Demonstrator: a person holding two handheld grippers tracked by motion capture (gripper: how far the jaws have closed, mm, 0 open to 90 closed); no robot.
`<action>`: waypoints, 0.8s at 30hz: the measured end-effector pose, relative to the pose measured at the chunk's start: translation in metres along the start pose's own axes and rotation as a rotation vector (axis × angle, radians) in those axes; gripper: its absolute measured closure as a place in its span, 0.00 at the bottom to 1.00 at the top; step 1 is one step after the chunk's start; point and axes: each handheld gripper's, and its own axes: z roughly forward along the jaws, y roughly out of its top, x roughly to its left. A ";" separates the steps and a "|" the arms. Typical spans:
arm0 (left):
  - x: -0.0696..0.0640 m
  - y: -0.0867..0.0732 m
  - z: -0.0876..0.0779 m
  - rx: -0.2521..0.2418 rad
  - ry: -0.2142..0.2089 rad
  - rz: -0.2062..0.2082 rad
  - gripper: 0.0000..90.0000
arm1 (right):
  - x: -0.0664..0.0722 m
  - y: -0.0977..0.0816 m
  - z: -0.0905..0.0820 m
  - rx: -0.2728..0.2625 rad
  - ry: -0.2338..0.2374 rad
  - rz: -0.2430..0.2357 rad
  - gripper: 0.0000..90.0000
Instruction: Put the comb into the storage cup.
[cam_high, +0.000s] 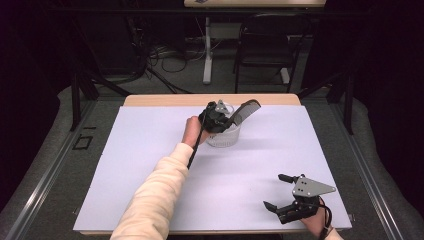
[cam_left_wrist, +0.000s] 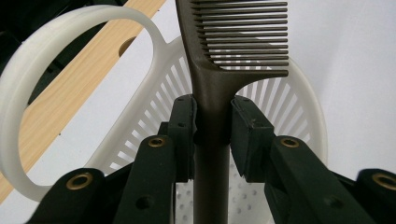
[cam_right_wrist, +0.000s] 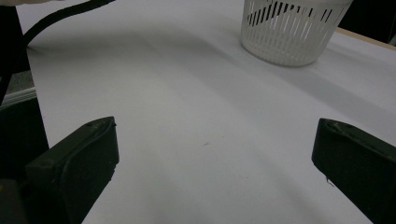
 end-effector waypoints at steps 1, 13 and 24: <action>0.000 0.000 0.000 0.000 -0.001 0.000 0.74 | 0.000 0.000 0.000 0.001 0.001 0.000 0.00; -0.003 0.002 -0.022 -0.056 -0.021 -0.008 0.42 | 0.000 0.000 0.000 0.000 -0.001 0.002 0.00; -0.001 0.004 -0.053 -0.055 -0.023 -0.003 0.17 | 0.001 0.000 0.000 0.003 -0.002 0.003 0.00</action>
